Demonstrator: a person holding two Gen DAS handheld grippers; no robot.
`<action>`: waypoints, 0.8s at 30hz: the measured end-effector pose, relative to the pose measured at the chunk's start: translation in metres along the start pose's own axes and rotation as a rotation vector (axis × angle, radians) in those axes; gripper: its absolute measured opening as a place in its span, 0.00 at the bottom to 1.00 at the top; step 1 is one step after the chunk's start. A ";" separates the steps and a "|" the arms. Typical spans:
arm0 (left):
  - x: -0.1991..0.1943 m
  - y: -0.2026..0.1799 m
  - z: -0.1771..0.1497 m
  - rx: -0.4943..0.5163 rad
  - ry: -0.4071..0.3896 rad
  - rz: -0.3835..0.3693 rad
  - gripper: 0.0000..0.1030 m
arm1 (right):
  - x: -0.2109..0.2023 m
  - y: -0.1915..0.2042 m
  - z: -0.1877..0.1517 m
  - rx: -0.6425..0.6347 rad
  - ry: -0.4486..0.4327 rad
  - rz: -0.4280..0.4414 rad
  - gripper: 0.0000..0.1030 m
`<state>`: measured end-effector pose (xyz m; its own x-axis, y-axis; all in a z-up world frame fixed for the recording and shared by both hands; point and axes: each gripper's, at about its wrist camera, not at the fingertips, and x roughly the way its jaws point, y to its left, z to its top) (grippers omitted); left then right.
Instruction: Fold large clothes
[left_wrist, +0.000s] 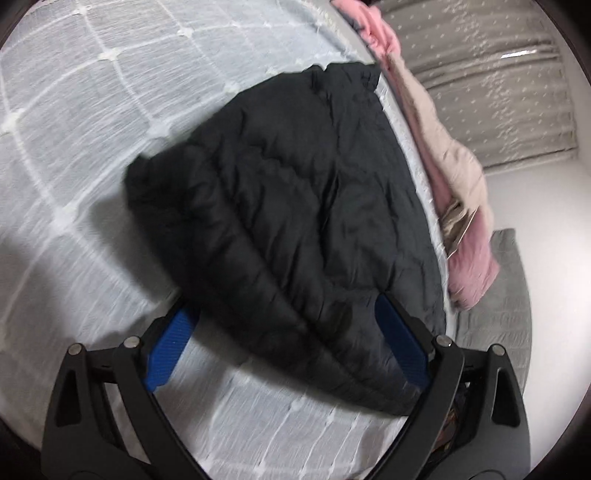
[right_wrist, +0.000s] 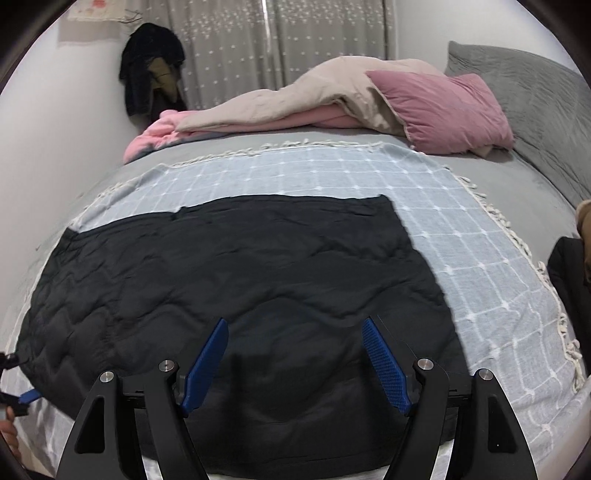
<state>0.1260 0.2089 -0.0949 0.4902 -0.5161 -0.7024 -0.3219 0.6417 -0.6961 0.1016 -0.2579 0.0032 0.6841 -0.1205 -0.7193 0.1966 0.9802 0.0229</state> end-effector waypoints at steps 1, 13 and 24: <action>0.004 -0.002 0.002 0.008 -0.010 0.002 0.90 | 0.001 0.007 -0.001 -0.016 -0.004 -0.001 0.74; 0.032 -0.009 0.033 -0.083 -0.159 -0.083 0.78 | 0.012 0.035 -0.001 -0.046 0.004 0.014 0.74; -0.008 -0.038 0.037 0.082 -0.310 -0.094 0.16 | 0.007 0.044 0.004 -0.031 -0.029 0.076 0.74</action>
<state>0.1642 0.2093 -0.0578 0.7420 -0.3862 -0.5480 -0.2035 0.6490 -0.7330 0.1174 -0.2160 0.0018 0.7165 -0.0491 -0.6959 0.1213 0.9911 0.0549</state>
